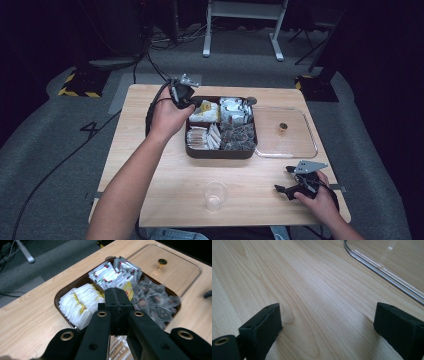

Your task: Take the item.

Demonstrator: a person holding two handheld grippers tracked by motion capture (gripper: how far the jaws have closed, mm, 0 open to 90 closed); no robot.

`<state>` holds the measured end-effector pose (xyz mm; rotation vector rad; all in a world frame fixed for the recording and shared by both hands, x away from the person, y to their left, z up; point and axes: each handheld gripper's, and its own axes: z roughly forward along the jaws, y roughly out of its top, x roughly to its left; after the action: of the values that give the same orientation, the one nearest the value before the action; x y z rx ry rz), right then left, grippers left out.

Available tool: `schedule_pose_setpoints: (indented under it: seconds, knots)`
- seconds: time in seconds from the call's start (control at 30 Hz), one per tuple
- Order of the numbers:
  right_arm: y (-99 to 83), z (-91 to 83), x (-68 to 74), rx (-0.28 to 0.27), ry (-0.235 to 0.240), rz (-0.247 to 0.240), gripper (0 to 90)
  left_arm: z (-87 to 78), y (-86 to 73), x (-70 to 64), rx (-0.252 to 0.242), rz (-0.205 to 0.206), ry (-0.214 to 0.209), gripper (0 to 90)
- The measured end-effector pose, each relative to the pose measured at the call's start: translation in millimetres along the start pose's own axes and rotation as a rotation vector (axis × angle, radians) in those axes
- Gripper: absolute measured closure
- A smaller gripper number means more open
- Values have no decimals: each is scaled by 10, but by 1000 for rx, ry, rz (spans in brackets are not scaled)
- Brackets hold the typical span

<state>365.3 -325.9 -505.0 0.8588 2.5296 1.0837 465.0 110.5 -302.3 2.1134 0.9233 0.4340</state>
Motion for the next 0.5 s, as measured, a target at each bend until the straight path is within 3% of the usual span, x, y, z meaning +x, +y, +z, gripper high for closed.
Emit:
schedule_pose_setpoints:
  seconds: [0.2, 0.5]
  knots:
    - [0, 0, 0, 0, 0, 0, 79, -271, -105, -194, -35, 54, -46, 900]
    - [0, 0, 1, 0, 0, 0, 79, -460, -280, -483, -67, 109, -122, 900]
